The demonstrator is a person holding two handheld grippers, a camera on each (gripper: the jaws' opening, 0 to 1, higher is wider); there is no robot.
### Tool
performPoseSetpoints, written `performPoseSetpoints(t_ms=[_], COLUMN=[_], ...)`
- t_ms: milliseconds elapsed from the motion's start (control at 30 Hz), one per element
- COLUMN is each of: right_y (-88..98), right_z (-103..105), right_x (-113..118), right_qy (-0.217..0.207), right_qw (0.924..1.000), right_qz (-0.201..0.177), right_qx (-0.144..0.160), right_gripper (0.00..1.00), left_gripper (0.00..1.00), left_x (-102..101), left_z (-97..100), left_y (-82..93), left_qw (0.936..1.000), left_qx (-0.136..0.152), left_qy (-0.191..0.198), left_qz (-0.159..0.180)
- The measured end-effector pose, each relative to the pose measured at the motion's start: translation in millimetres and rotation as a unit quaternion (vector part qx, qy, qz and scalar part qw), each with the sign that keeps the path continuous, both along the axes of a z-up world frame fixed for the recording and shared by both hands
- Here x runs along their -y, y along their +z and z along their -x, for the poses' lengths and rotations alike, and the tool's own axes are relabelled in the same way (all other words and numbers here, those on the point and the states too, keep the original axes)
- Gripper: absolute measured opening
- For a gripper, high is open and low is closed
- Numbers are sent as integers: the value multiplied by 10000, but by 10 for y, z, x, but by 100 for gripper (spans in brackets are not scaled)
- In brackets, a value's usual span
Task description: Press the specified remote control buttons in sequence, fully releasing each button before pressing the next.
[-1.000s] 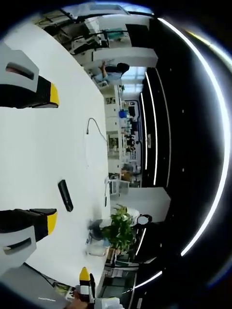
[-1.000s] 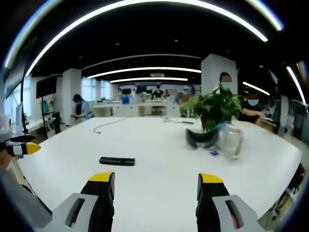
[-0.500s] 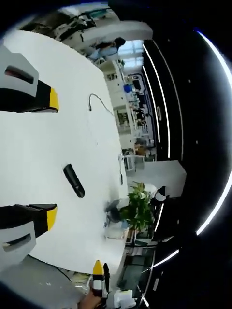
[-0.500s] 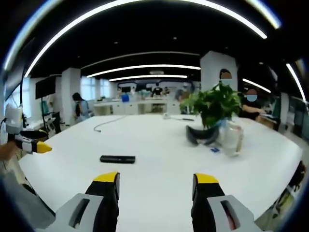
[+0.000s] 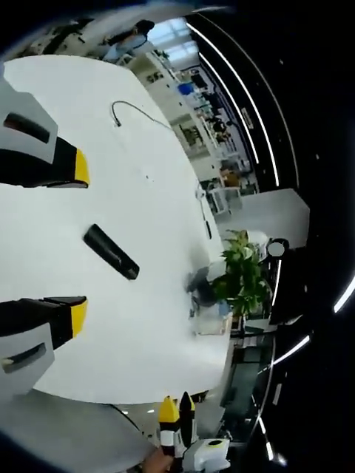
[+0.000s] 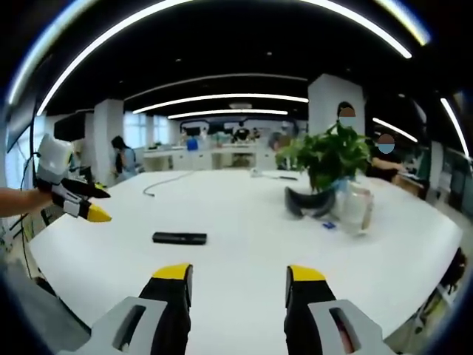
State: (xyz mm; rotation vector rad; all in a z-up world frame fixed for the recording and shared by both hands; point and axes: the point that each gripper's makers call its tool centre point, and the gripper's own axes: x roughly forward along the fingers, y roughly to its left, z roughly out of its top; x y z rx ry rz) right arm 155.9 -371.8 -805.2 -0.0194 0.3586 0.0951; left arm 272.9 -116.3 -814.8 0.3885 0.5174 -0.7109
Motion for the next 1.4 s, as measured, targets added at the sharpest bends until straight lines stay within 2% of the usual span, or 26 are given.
performPoseSetpoints(t_ms=[167,233,300,333,367,433,533,633,700,833,1067,1133,1167,1200,1233,1300,1367,1400], right_y=[-33,-41,-41,-48,-55,-64,-84,-102,-119,-163,-188,-196,-206,-211,-214,-213,-218,-224], right_z=[-5,-3,-2,-1,-1,-2,-2,-2,-2,-2,9,10,11,14,15,17,18,19], right_x=[-14,-32,-33,-28,-22,-10,-16,-31,-35,-43,-43,-47,-52,-56,-61,-71,-79,-79], right_qy=[23,63,68,53,38,7,17,52,61,81,80,87,100,109,125,152,175,178], right_qw=[10000,9999,9999,9999,9999,9999,9998,9996,9994,9990,9985,9984,9983,9981,9980,9980,9980,9979], right_qz=[22,45,68,72,71,84,110,167,180,224,292,296,306,314,333,340,324,327], right_qx=[-76,-91,-84,-101,-120,-142,-193,-232,-273,-380,-451,-470,-494,-510,-515,-506,-517,-533], right_gripper=[48,48,48,48,47,47,47,46,46,46,45,45,45,44,44,44,44,43], left_gripper=[56,54,55,56,56,55,54,56,58,56,55,55,55,54,53,52,52,51], left_x=[184,234,283,299,302,329,359,378,375,382,436,438,431,428,457,492,495,549], left_z=[-154,-219,-265,-272,-300,-355,-470,-537,-589,-673,-811,-857,-884,-889,-901,-907,-922,-944], left_y=[-121,-155,-248,-336,-377,-438,-578,-734,-861,-1024,-1126,-1155,-1173,-1190,-1201,-1243,-1321,-1264], left_qw=[9981,9970,9935,9897,9881,9862,9823,9737,9658,9570,9431,9362,9296,9264,9269,9228,9139,9193], left_qx=[-248,-259,-377,-528,-539,-549,-743,-901,-970,-1163,-1166,-1164,-1127,-1148,-1107,-1125,-1132,-1080], left_qy=[-454,-598,-847,-1004,-1051,-1131,-1238,-1513,-1715,-1854,-2130,-2231,-2327,-2342,-2350,-2416,-2506,-2462], left_qz=[-328,-416,-666,-869,-990,-1081,-1192,-1444,-1688,-1902,-2271,-2454,-2625,-2716,-2709,-2782,-2985,-2873])
